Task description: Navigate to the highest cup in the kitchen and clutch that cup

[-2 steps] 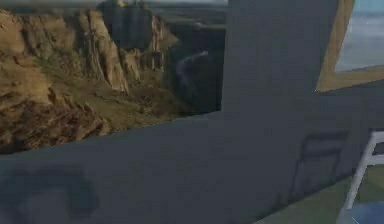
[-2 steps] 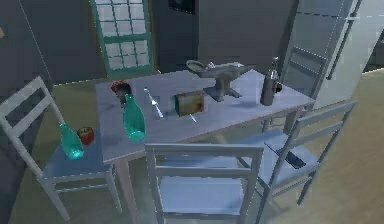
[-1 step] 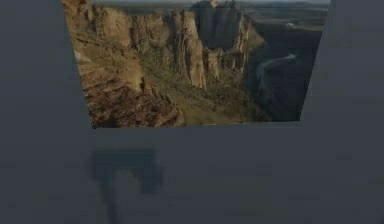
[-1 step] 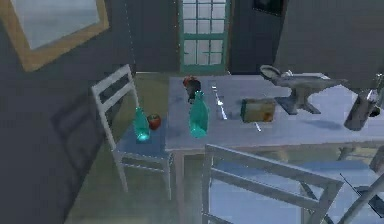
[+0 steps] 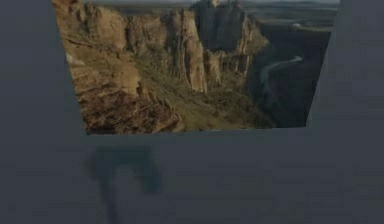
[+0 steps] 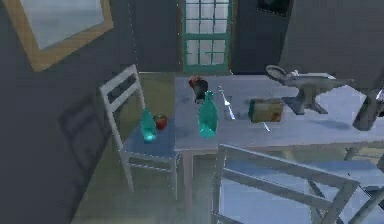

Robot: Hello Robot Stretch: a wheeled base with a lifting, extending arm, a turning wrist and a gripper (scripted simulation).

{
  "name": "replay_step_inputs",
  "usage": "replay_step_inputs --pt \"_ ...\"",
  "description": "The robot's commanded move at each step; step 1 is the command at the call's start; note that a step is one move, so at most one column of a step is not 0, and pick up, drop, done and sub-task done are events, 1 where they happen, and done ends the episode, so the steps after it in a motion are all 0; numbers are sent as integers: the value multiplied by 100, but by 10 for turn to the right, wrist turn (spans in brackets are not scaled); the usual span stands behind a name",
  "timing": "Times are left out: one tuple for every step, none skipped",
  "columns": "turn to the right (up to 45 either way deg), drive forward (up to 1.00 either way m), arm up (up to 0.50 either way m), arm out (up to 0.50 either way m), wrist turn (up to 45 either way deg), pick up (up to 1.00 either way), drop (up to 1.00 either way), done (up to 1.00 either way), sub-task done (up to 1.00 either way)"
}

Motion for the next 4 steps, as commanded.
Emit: replay_step_inputs --pt "450 0 0 0 0 0 0 0 0" --pt "120 0 0 0 0 0 0 0 0" --pt "0 35 0 0 0 0 0 0 0" --pt "450 0 0 0 0 0 0 0 0"
